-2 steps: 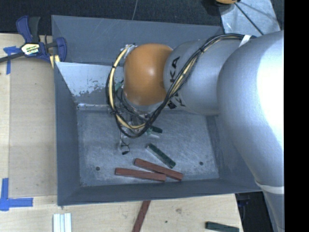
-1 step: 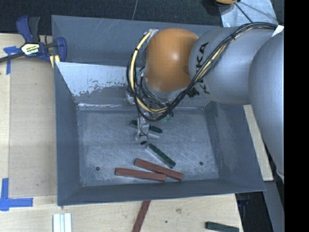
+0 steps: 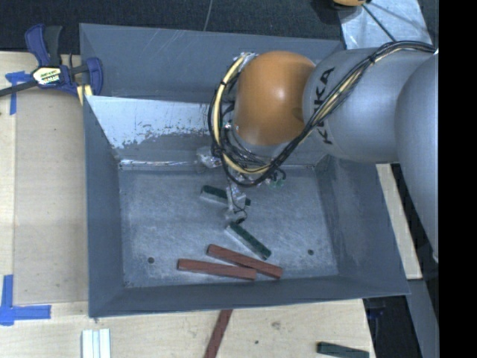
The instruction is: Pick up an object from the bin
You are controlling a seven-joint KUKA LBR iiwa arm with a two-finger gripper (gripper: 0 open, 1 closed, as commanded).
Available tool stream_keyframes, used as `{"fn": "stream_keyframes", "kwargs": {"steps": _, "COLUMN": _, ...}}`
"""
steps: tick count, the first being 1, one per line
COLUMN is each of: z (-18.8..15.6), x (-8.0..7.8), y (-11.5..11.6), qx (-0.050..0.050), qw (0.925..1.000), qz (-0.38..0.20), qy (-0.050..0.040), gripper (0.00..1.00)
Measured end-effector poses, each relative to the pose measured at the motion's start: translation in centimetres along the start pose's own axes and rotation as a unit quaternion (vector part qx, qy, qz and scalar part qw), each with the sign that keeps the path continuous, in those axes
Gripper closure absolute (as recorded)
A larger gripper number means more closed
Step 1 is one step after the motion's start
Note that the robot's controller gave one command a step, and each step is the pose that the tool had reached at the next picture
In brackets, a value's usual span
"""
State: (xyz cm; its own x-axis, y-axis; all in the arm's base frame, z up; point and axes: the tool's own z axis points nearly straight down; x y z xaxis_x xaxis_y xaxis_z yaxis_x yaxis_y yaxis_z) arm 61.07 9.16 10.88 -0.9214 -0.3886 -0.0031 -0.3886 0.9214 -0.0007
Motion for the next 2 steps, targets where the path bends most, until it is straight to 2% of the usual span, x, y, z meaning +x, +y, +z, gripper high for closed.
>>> {"fn": "stream_keyframes", "kwargs": {"steps": 1, "z": 2.79, "x": 0.06, "y": -0.75, "qx": 0.0, "qw": 0.9959, "qz": 0.09, "qy": 0.0004, "gripper": 0.0}}
{"fn": "stream_keyframes", "kwargs": {"steps": 2, "z": 3.77, "x": 0.43, "y": -1.44, "qx": 0.0, "qw": 0.997, "qz": 0.078, "qy": 0.0003, "gripper": 1.0}}
